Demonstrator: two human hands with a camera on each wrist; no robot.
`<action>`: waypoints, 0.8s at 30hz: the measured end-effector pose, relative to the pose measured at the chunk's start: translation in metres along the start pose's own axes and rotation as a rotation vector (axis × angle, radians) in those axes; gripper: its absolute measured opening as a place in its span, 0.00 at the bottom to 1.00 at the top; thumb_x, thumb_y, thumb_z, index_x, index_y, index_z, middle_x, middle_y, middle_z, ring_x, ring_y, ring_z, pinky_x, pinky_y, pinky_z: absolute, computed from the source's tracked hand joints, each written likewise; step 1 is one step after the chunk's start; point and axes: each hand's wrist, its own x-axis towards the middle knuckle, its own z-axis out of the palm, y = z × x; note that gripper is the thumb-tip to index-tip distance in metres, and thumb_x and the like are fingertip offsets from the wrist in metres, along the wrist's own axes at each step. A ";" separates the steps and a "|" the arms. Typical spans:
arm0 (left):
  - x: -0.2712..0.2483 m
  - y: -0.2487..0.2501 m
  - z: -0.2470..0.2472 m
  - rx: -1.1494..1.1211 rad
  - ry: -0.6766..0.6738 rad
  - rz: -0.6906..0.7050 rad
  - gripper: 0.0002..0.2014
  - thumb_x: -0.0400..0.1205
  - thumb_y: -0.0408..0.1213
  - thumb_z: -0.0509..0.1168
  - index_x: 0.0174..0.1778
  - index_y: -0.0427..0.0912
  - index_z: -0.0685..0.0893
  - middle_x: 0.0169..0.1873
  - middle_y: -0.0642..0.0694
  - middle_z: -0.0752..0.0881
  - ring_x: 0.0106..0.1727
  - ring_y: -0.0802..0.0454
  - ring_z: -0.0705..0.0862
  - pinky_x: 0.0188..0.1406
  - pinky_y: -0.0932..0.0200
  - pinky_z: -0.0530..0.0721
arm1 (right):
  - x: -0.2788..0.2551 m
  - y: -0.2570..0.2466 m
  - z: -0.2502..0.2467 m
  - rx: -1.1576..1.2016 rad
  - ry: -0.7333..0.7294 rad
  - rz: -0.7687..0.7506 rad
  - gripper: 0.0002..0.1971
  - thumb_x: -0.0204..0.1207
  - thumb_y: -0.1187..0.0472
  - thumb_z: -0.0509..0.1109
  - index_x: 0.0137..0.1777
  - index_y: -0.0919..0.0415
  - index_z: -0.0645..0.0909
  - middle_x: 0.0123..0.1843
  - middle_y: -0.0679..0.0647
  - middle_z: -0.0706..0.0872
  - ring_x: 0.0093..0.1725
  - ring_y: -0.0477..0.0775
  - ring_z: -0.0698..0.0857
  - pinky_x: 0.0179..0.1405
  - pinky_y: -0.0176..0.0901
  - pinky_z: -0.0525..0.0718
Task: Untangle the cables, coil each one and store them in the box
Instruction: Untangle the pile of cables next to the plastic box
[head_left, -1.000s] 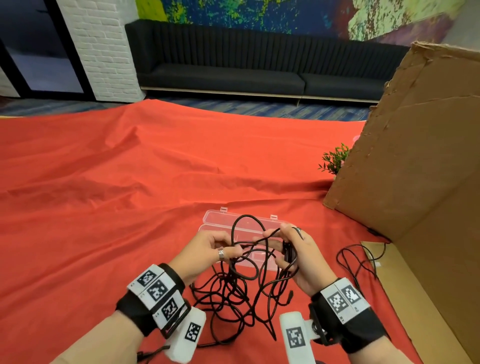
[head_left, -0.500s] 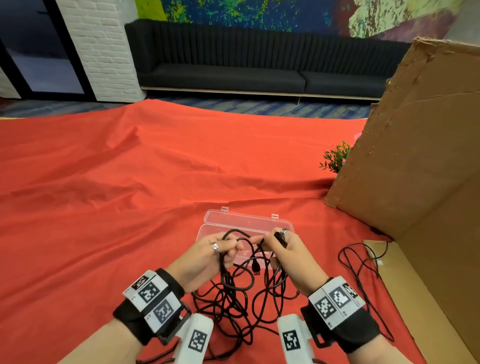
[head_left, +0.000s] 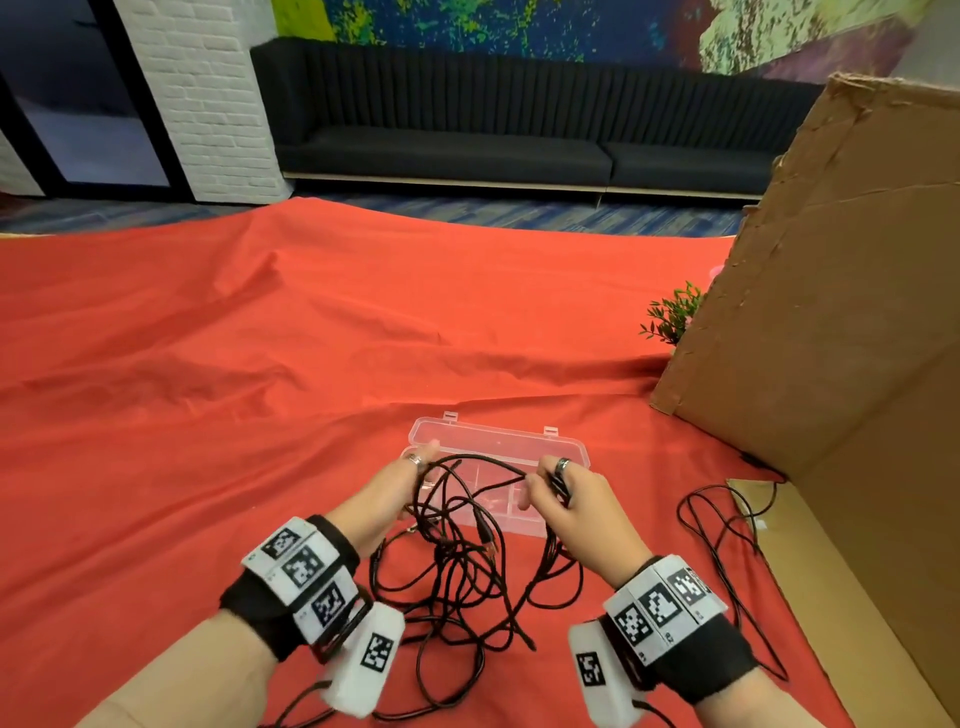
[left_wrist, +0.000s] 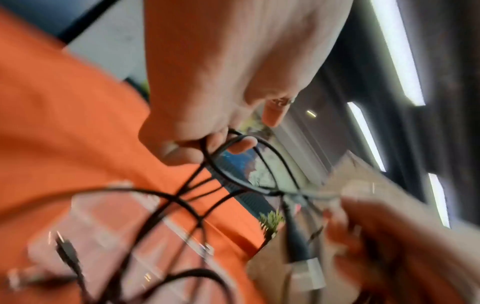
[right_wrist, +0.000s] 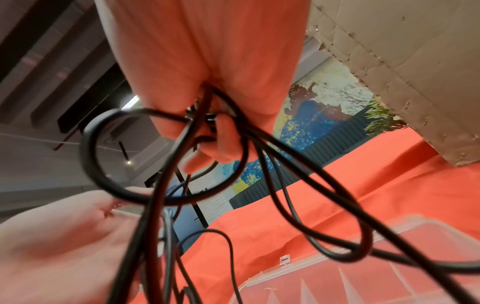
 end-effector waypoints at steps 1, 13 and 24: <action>-0.001 0.000 -0.001 -0.184 0.011 -0.020 0.16 0.86 0.46 0.52 0.44 0.39 0.79 0.29 0.42 0.83 0.30 0.55 0.84 0.38 0.62 0.78 | 0.000 0.002 -0.001 0.002 0.018 0.011 0.15 0.81 0.64 0.61 0.31 0.63 0.74 0.18 0.44 0.74 0.20 0.44 0.67 0.23 0.32 0.63; -0.011 0.003 -0.015 -0.637 -0.245 0.008 0.16 0.85 0.37 0.53 0.56 0.40 0.86 0.11 0.58 0.58 0.11 0.62 0.56 0.13 0.68 0.61 | -0.007 0.026 -0.003 -0.108 -0.020 0.115 0.21 0.80 0.61 0.63 0.27 0.56 0.59 0.23 0.48 0.61 0.23 0.45 0.63 0.25 0.36 0.63; -0.003 -0.036 -0.025 0.033 0.089 -0.169 0.11 0.85 0.42 0.58 0.46 0.36 0.78 0.34 0.44 0.75 0.35 0.49 0.76 0.38 0.56 0.80 | -0.015 0.017 -0.021 -0.017 -0.154 0.012 0.17 0.82 0.59 0.62 0.35 0.70 0.75 0.26 0.48 0.75 0.26 0.40 0.70 0.29 0.31 0.67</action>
